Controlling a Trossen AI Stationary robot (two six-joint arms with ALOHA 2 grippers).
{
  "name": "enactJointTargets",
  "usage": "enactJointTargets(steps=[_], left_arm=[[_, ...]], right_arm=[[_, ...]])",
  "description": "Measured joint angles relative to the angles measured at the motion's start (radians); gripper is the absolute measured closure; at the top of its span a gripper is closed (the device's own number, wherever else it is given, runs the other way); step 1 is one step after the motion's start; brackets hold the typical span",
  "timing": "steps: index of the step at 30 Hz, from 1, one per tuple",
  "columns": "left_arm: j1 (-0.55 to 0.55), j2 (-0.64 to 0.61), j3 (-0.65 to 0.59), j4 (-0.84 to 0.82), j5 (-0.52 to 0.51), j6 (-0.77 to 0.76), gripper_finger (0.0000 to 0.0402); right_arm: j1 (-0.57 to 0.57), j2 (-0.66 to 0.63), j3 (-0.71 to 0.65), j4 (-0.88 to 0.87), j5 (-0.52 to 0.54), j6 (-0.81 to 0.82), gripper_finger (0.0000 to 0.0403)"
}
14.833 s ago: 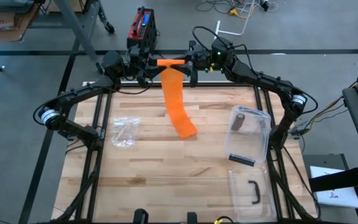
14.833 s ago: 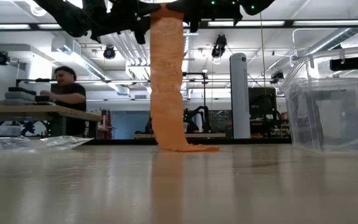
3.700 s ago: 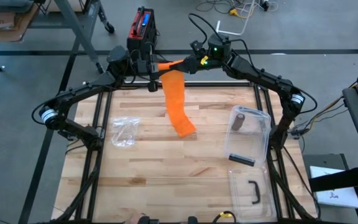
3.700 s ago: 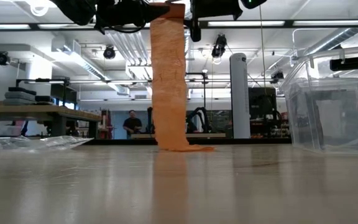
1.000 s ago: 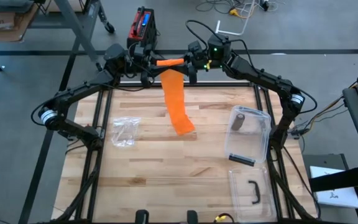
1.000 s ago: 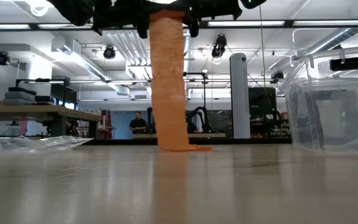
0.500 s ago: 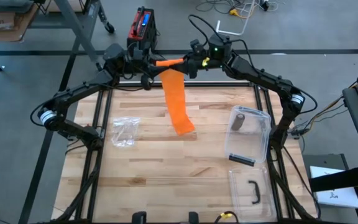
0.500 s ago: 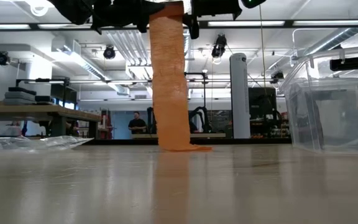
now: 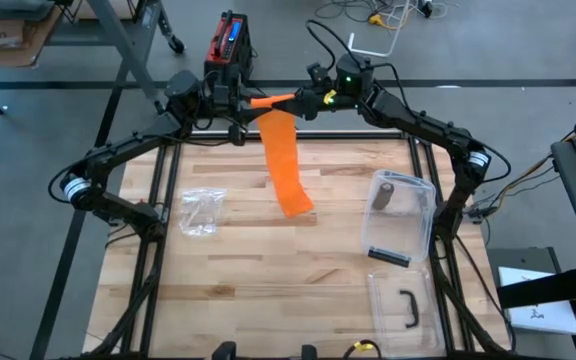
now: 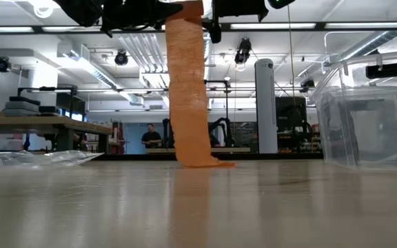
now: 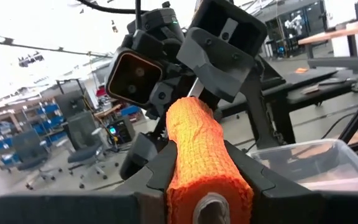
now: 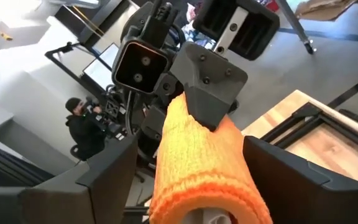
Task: Roll bandage
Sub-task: Roll the orange bandage
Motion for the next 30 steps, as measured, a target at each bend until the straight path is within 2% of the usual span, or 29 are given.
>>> enactJointTargets(steps=[6, 16, 20, 25, 30], left_arm=[[0.000, 0.000, 0.000, -0.006, -0.002, 0.098, 0.0313], [0.000, -0.002, 0.000, -0.072, -0.002, 0.137, 0.0315], [0.000, -0.004, 0.059, -0.229, -0.002, 0.162, 0.0318], [-0.001, -0.004, 0.179, -0.484, -0.002, 0.311, 0.0318], [-0.002, -0.003, 0.208, -0.499, -0.033, 0.315, 0.0319]], right_arm=[[0.000, 0.000, 0.000, -0.010, -0.006, 0.021, 0.0132], [0.001, 0.000, 0.000, -0.046, 0.012, 0.018, 0.0149], [0.000, 0.002, 0.000, -0.057, 0.022, 0.003, 0.0151], [0.000, 0.002, 0.000, -0.050, 0.038, -0.023, 0.0143], [0.000, 0.002, 0.000, -0.029, 0.038, -0.035, 0.0132]])
